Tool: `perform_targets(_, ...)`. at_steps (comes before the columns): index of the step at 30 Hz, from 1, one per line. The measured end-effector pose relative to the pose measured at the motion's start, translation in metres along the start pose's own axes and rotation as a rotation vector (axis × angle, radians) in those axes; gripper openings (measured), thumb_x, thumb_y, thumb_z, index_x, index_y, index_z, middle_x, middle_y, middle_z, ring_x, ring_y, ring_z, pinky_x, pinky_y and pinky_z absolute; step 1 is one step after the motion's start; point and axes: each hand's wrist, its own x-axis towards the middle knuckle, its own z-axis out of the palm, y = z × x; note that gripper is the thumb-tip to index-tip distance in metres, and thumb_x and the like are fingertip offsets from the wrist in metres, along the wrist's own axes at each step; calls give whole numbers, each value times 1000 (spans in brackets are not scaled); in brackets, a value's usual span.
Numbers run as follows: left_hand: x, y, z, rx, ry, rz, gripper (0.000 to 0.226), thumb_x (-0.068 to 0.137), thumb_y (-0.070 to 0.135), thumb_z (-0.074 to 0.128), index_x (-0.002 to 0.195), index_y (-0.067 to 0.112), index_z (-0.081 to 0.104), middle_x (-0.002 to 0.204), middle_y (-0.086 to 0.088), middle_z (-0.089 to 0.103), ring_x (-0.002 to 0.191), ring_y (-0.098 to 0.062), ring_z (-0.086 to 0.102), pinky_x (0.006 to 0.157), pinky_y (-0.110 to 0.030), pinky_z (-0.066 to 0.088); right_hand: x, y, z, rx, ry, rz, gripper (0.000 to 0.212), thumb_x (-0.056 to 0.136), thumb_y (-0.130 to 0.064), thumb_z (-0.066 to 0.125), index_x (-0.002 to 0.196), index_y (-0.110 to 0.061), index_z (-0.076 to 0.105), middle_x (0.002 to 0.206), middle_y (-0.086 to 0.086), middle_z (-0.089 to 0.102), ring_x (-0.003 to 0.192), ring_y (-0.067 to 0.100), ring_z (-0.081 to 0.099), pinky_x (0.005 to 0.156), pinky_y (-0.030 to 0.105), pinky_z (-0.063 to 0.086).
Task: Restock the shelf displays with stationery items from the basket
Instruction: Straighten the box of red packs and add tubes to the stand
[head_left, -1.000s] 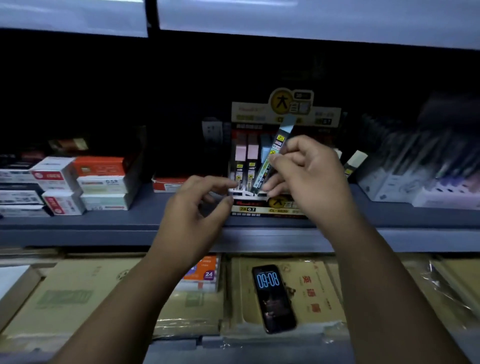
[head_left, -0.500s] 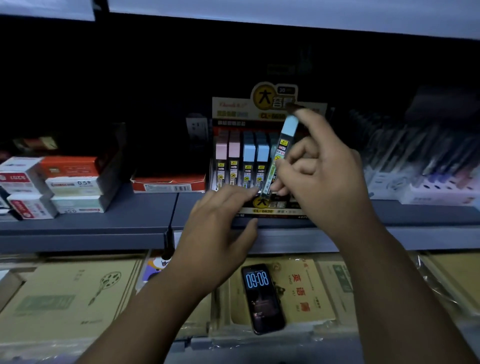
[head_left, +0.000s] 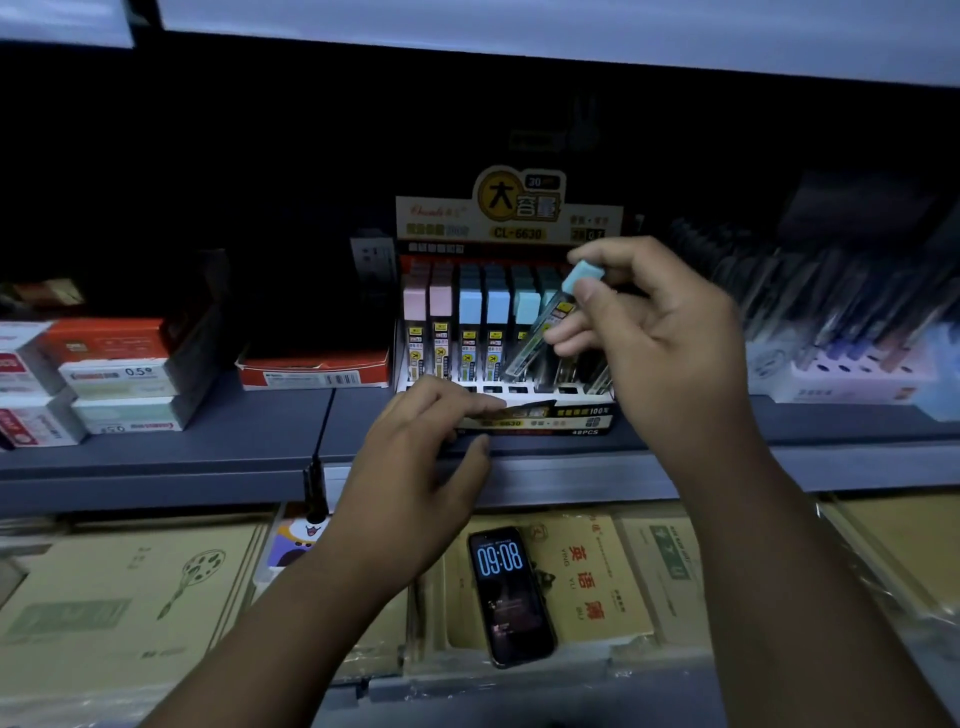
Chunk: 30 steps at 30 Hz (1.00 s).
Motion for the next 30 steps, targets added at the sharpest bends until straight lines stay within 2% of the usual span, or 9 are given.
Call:
perform_targets(4,1,0,1,-4,11,5,32,95,11,65,121,29,69,111,17,58,100,-7,58,84,-32,52,-2,-1,3,-130,-69,-62,21,102,-3,53,114,-9,69,88,5,68,73,13,71,69,22,57)
perform_targets(6,2,0,1,-6,14,8,33,95,10,65,121,29,70,111,16,58,98,-7,59,83,-33,52,0,-4,2,-159,-97,-85,22,102,-1,52,113,-8,69,91,2,66,72,12,70,68,20,57)
perform_targets(13,3,0,0,-2,19,4,34,96,11,64,122,30,70,109,19,57,97,-8,59,83,-31,53,1,-3,-4,-240,-191,-64,24,101,-2,54,115,-11,71,88,1,67,73,9,68,70,23,57)
perform_targets(18,3,2,2,2,30,-1,32,96,13,63,123,29,69,112,18,54,98,-8,58,82,-25,51,-5,3,10,-356,-165,-108,25,102,-11,54,125,-17,62,90,-3,62,75,10,66,67,39,58)
perform_targets(21,3,2,3,3,44,2,31,96,13,64,123,27,69,117,15,53,98,-8,59,82,-28,53,-8,3,14,-427,-117,-222,14,101,-11,56,112,-13,63,93,-1,59,76,15,59,66,42,53)
perform_targets(25,4,2,4,5,45,1,31,96,12,64,123,27,69,117,15,53,97,-8,59,81,-32,54,-10,5,15,-546,-43,-234,20,100,-17,57,117,-16,67,104,-1,52,67,15,49,59,41,50)
perform_targets(30,5,3,4,8,38,3,31,96,15,63,123,28,68,117,17,52,93,-8,59,80,-31,54,-14,5,15,-664,-96,-144,34,98,-21,57,131,-25,64,95,-7,47,75,15,53,62,37,51)
